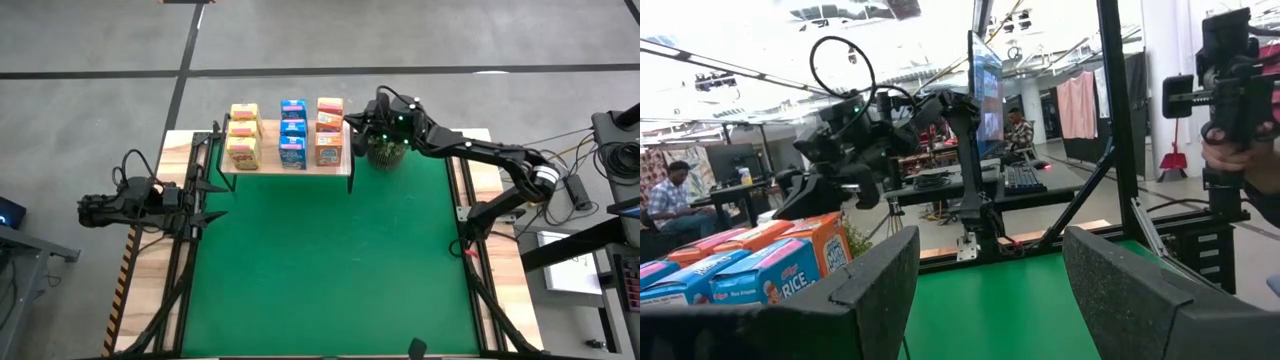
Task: Stack cereal on shelf
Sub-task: Adjust the middle orange cereal box on the shelf
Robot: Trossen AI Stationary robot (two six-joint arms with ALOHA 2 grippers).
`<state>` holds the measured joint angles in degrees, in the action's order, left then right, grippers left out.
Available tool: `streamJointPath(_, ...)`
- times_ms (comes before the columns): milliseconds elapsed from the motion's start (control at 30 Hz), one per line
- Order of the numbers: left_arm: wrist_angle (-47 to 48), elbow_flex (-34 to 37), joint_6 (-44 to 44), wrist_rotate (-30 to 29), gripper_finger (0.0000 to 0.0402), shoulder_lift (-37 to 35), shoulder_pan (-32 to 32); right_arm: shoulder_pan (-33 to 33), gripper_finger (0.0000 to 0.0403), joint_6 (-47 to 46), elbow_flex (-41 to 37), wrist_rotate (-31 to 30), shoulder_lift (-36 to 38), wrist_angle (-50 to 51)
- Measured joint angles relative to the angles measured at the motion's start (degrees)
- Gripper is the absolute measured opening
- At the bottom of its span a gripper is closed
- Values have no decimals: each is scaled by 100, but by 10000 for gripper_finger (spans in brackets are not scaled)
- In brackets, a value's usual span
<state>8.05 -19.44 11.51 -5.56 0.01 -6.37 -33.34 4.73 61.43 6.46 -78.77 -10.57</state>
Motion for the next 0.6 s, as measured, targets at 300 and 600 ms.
streamJointPath(300, -2, 0, 0, 0, 231, 0, -1, 2, 8, 37, 0, -2, -98, -70)
streamJointPath(600, -44, -2, -2, -2, 231, 0, 0, -36, 8, 89, 0, -55, -93, -87)
